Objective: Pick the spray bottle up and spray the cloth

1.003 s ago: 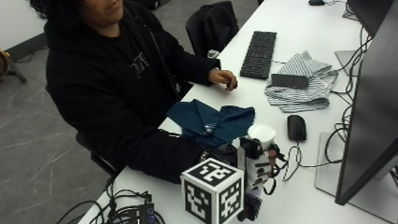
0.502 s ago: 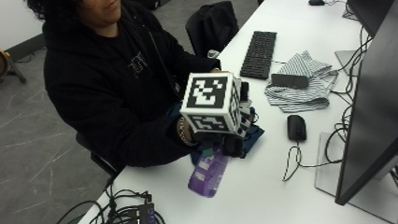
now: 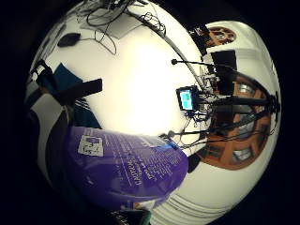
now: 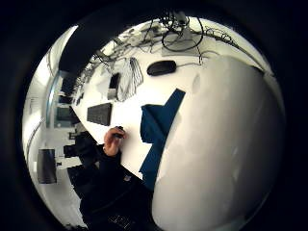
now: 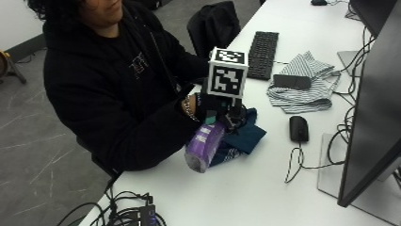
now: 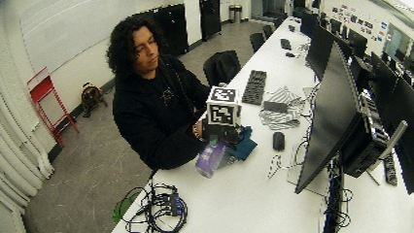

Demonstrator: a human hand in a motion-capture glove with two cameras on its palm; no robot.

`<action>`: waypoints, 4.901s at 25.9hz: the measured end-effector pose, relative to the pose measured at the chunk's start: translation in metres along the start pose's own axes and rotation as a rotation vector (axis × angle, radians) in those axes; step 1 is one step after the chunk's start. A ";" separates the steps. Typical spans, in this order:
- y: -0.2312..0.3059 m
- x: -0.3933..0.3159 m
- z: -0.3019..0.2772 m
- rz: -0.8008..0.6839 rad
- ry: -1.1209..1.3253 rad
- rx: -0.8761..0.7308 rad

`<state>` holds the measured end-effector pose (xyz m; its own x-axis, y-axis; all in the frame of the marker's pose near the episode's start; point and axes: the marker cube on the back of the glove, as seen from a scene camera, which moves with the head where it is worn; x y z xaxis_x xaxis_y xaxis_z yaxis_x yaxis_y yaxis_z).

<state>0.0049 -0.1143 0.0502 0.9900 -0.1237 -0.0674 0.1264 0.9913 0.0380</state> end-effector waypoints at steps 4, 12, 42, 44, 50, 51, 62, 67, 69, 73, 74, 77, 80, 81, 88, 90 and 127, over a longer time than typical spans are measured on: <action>-0.008 -0.025 0.023 -0.021 0.109 -0.097; -0.023 -0.052 0.058 -0.026 0.205 -0.234; -0.011 -0.118 -0.013 -0.478 -0.317 0.142; -0.014 -0.131 -0.020 -0.514 -0.406 0.171; -0.026 -0.163 -0.035 -0.591 -0.709 0.285; -0.027 -0.167 -0.035 -0.601 -0.775 0.300; -0.052 -0.214 -0.003 -0.580 -1.428 0.286; -0.057 -0.226 0.008 -0.526 -1.477 0.250; -0.057 -0.228 0.010 -0.519 -1.466 0.249; -0.058 -0.230 0.014 -0.522 -1.450 0.237; -0.058 -0.230 0.014 -0.523 -1.452 0.233; -0.061 -0.228 0.015 -0.511 -1.475 0.241; -0.065 -0.228 0.017 -0.502 -1.491 0.245; -0.066 -0.228 0.018 -0.502 -1.493 0.243; -0.070 -0.229 0.021 -0.503 -1.489 0.231; -0.071 -0.229 0.021 -0.500 -1.489 0.237; -0.025 -0.022 -0.001 -0.033 -0.335 -0.006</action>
<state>-0.0202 -0.1366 0.0497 0.9509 -0.1632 0.2630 0.1596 0.9866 0.0354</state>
